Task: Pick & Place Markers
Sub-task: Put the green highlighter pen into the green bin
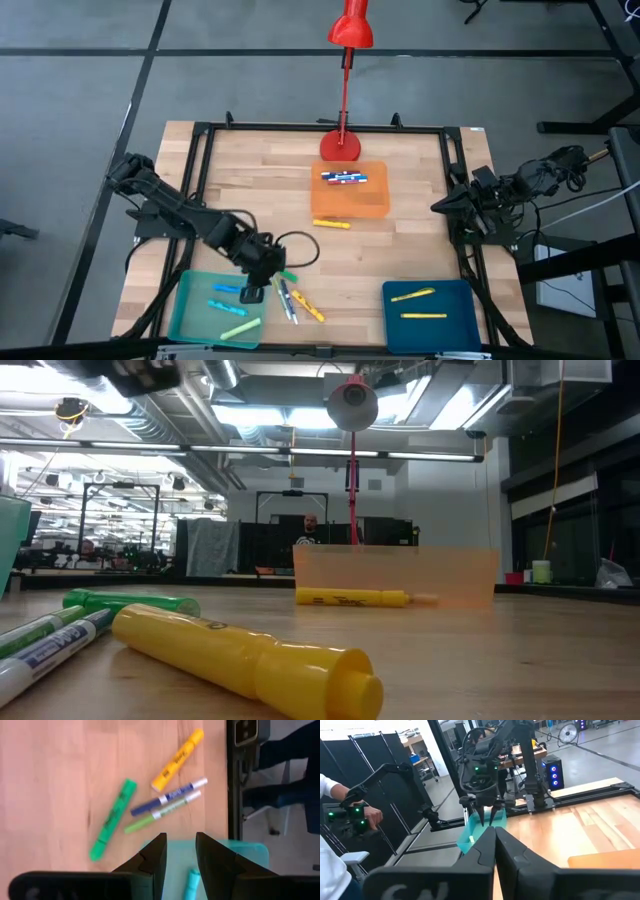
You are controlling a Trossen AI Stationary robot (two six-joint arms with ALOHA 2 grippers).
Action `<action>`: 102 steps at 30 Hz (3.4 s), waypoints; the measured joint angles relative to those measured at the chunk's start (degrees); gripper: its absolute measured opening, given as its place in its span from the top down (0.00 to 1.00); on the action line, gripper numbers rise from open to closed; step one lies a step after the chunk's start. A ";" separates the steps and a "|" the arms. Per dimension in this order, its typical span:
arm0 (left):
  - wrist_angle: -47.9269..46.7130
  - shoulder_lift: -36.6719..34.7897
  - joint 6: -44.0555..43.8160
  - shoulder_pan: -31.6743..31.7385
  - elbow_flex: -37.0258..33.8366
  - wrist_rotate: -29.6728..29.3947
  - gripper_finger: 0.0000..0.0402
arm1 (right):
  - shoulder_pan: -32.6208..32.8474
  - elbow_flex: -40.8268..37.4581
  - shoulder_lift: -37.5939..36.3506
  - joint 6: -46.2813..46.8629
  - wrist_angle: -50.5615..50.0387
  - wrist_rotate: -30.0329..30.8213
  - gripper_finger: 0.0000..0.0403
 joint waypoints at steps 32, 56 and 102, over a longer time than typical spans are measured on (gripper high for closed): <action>6.72 0.00 16.04 8.09 10.09 5.43 0.45 | -0.02 0.00 2.03 2.11 0.00 3.04 0.97; -10.33 16.36 27.86 7.60 18.47 -1.76 0.44 | -0.04 0.00 2.01 3.45 -0.09 5.60 0.98; -9.76 19.67 51.77 8.12 8.16 -1.40 0.44 | -0.02 0.00 2.40 5.97 -0.41 5.53 0.95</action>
